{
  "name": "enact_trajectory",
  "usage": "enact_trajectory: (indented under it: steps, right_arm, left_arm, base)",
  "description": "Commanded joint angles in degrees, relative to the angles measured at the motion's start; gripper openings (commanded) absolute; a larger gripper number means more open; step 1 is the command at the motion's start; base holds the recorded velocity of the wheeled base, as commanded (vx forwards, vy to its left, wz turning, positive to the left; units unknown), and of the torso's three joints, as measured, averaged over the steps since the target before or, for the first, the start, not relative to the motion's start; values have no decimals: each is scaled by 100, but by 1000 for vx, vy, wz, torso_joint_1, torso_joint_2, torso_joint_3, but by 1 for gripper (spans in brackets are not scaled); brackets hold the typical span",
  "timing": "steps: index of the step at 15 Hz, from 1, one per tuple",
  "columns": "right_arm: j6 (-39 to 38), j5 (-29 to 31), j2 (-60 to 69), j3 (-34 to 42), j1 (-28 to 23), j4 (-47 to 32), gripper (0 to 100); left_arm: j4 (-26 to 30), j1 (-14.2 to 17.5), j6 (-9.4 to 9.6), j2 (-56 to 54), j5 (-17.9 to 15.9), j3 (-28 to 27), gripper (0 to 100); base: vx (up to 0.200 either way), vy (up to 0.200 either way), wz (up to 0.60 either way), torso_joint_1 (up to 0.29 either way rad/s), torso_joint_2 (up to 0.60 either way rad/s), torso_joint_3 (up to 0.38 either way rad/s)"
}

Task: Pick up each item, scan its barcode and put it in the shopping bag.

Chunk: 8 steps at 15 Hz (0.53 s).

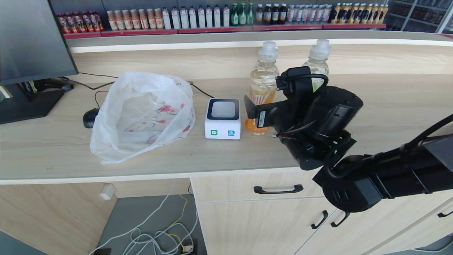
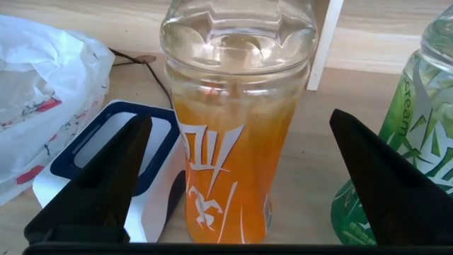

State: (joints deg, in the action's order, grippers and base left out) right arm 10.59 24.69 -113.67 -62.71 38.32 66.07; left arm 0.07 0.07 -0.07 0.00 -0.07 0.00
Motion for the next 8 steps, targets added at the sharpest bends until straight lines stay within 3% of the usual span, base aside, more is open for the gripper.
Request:
enact_trajectory:
  steps: [1,8]
  right_arm:
    - [4,-69,-121,-163,1,2,100]
    - [13,-201,-525,-831,-52,-42,100]
  left_arm:
    - [-7,1,-1,0,-1,0,100]
    - [-7,1,-1,0,-1,0,100]
  base:
    - [0,0,0,0,0,0]
    - [0,0,0,0,0,0]
